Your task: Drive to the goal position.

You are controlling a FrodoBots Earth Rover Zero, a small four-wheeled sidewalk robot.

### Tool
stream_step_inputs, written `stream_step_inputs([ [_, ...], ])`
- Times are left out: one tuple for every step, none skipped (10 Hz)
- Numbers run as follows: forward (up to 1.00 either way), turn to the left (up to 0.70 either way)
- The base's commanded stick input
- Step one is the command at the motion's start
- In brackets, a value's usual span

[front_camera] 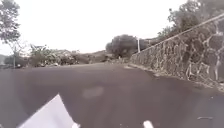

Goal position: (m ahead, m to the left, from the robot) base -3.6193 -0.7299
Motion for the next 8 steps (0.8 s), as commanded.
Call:
stream_step_inputs([
  [0.50,0.00],
  [0.50,0.00],
  [0.50,0.00],
  [0.50,0.00],
  [0.50,0.00],
  [0.50,0.00],
  [0.50,0.00],
  [0.50,0.00],
])
